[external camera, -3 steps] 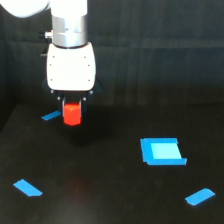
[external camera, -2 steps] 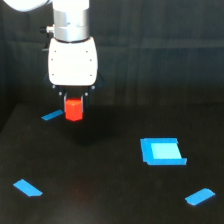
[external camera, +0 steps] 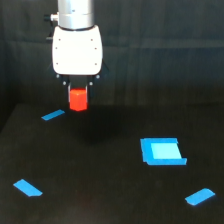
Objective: Pick up the red object from the table
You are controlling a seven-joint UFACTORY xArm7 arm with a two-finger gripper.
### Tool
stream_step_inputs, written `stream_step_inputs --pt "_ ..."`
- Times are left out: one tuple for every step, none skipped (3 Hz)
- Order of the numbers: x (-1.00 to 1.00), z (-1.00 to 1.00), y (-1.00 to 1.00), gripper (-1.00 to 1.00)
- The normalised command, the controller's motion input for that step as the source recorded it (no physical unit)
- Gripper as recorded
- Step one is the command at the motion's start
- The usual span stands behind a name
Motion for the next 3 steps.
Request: stream_step_inputs --pt "-0.10 0.25 -0.10 -1.00" --pt "-0.10 0.24 0.01 -0.96" --pt "-0.01 0.22 -0.02 -0.93"
